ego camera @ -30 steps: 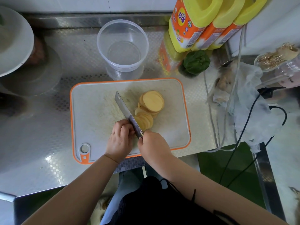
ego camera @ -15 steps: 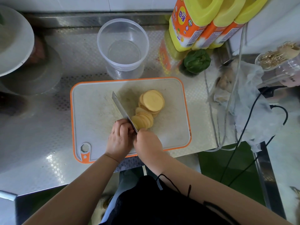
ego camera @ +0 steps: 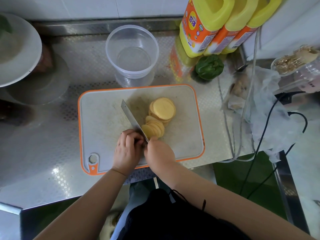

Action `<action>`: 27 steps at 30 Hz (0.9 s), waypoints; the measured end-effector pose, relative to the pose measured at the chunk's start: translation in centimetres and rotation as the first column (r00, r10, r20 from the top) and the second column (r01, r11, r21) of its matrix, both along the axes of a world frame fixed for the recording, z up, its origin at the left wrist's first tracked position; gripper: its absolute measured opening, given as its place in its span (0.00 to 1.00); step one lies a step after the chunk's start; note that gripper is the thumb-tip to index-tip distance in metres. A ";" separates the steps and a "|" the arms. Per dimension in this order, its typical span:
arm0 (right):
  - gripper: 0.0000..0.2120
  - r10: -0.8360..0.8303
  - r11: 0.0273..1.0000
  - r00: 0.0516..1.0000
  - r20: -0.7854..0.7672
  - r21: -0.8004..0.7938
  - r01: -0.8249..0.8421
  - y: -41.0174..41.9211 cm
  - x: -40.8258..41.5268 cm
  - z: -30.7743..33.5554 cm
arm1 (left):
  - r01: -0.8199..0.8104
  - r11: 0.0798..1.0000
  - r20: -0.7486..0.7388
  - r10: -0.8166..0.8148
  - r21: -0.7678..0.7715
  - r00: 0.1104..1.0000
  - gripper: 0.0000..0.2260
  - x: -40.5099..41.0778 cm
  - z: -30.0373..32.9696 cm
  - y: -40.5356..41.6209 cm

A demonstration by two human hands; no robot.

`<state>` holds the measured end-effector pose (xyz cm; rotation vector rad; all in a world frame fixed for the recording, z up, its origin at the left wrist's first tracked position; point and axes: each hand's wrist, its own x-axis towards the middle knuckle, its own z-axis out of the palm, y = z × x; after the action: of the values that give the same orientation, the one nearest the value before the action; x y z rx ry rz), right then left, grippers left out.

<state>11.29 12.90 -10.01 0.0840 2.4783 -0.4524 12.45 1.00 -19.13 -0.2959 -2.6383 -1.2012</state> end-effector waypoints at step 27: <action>0.11 -0.020 1.000 0.996 -0.084 -0.021 0.018 2.5 -0.4 0.5 | -0.017 0.993 0.226 -0.009 0.115 0.974 0.14 0.2 1.2 1.4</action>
<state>10.89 15.44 -9.47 0.0820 2.5570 -0.4990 12.68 2.39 -17.91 -0.1400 -2.7395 -1.4596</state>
